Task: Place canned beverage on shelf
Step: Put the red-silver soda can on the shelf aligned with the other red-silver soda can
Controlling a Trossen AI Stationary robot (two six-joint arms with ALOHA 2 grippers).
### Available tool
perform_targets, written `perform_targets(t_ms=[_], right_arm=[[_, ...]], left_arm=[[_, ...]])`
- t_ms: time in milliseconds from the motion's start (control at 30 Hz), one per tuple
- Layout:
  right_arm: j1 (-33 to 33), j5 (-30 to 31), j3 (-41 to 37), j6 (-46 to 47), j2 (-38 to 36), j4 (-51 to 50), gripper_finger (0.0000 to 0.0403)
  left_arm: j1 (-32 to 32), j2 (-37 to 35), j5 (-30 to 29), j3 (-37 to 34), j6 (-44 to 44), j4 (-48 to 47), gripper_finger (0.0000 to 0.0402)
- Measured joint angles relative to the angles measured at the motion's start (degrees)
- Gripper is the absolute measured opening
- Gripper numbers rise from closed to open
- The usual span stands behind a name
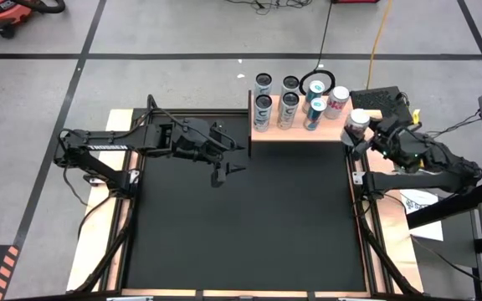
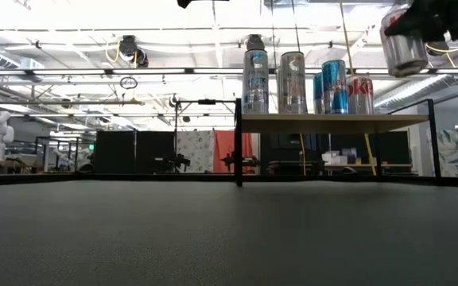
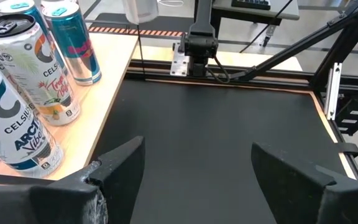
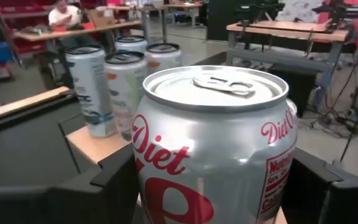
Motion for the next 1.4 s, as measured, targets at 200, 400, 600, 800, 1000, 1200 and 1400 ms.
perform_targets(t_ms=[200, 400, 600, 800, 1000, 1200, 1400], right_arm=[[0.01, -2.04, -7.68, -4.06, -6.68, 7.88, 0.0267], [0.01, -1.73, -13.61, -7.55, -11.08, 12.49, 0.0271], [-0.01, 0.69, -19.66, -9.1, -14.2, 19.7, 0.0269], [-0.01, 4.5, -22.64, -11.32, -14.32, 22.78, 0.027], [-0.01, 4.04, -23.93, -11.37, -14.32, 23.1, 0.027], [-1.03, 4.26, -24.48, -15.07, -14.32, 27.05, 0.027], [-3.44, 4.25, -24.55, -15.04, -14.31, 27.82, 0.027]], left_arm=[[-0.01, 0.04, 0.0, -0.02, -0.06, 0.11, 0.0293], [-0.01, 0.04, 0.0, -0.02, -0.2, 0.15, 0.0293], [-0.01, 0.04, 0.0, -0.04, -0.25, 0.82, 0.0293], [0.0, 0.07, 0.0, -0.04, -0.23, 0.98, 0.0293], [0.0, 0.07, 0.0, -0.04, 0.04, 0.94, 0.0293], [0.01, 0.07, 0.0, -0.04, 0.09, 0.76, 0.0293], [0.01, 0.07, 0.02, -0.04, 0.13, 0.61, 0.0293]])
